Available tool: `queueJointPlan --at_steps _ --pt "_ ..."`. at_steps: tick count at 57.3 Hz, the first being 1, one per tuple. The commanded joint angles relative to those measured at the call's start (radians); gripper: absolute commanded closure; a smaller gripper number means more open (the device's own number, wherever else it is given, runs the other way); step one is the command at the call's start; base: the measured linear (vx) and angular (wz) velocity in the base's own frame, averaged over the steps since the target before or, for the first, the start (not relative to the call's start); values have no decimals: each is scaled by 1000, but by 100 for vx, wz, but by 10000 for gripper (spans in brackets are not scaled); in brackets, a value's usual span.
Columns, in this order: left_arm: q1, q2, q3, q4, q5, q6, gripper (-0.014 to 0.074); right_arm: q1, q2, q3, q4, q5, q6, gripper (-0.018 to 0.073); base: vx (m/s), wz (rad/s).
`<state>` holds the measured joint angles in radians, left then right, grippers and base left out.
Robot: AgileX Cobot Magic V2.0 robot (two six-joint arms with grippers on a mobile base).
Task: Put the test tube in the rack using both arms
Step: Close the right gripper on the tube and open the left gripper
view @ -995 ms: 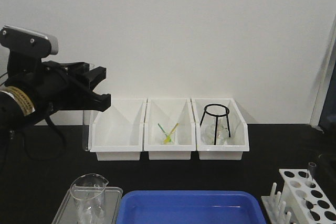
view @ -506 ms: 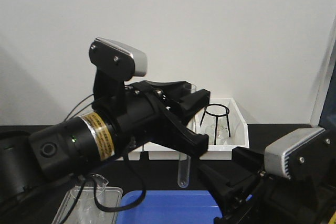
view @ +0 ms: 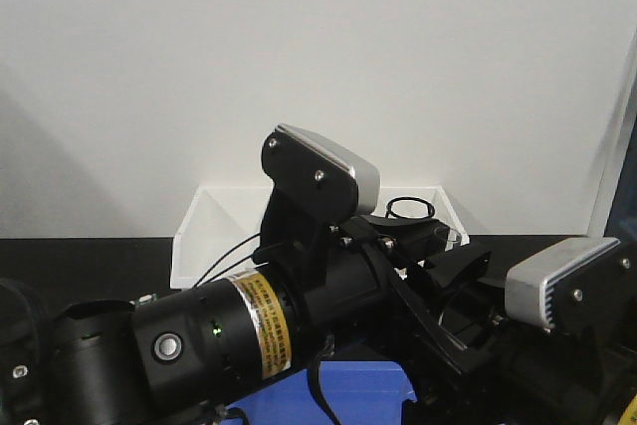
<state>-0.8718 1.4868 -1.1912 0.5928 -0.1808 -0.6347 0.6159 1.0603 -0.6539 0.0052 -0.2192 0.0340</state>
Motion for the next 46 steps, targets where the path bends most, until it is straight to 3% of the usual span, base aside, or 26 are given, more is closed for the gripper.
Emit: queueJointPlan --at_steps 1,13,33,46 --pt "-8 -37 -34 -12 -44 -6 603 1 -17 -36 -5 -104 1 83 0 0" --pt "-8 -37 -34 -12 -42 -6 603 1 -17 -36 31 -127 1 189 0 0" --pt "-14 -37 -34 -12 -49 -6 603 1 -17 -36 58 -129 1 575 0 0" --pt "-14 -37 -34 -12 -48 -7 569 1 -17 -36 58 -130 1 571 0 0"
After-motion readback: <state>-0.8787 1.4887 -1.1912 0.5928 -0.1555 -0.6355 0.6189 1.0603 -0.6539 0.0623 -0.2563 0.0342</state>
